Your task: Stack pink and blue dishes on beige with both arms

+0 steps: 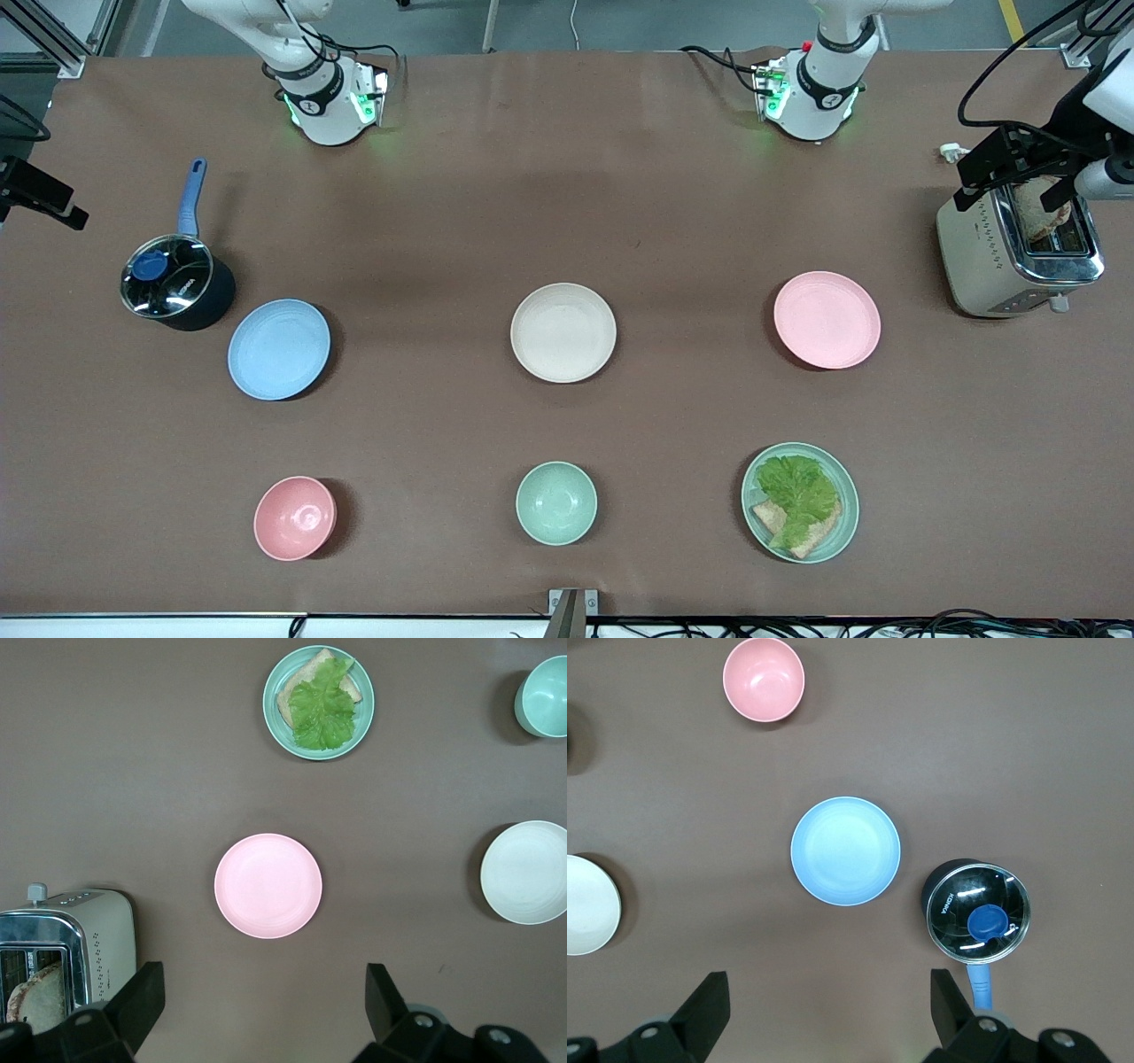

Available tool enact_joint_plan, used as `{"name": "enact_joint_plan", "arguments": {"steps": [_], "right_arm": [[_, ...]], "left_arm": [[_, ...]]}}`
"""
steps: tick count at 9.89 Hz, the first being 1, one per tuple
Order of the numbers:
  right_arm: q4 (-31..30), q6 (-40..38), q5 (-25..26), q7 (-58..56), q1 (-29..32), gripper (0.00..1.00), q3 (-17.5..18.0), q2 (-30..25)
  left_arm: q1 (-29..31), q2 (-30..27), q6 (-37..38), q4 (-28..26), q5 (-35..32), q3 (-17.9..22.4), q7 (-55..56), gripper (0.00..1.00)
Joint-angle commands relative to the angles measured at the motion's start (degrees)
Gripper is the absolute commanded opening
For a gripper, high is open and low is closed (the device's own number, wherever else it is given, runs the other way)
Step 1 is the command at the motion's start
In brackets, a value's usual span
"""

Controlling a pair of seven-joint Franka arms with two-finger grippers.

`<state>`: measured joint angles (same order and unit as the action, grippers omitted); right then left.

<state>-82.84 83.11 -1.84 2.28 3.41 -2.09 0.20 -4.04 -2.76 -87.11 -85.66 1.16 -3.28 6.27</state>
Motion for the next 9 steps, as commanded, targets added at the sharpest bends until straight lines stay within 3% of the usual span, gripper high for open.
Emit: {"name": "enact_joint_plan", "arguments": {"steps": [1,5,7,9], "right_arm": [[0.48,-0.49,1.05,-0.26,0.54,1.0,0.42,-0.02],[0.48,-0.49,0.96,-0.35,0.63,1.0,0.42,-0.02],[0.57,-0.14,0.87,-2.7,0.8,1.0,0.42,0.24],[-0.83,0.21,0.78,-9.65,0.89,1.0,-0.28,2.16]], "left_arm": [[-0.89,-0.85,-0.25,-2.67,-1.16,0.55,0.41,1.0],[-0.8,-0.14,0.62,-2.76,-1.16,0.9,-1.08,1.0],[-0.8,2.65,0.98,-4.33,-1.16,3.0,-2.22,1.0],[-0.36,5.65,-5.48,-10.98,-1.07,4.32,-5.19,1.0]]}}
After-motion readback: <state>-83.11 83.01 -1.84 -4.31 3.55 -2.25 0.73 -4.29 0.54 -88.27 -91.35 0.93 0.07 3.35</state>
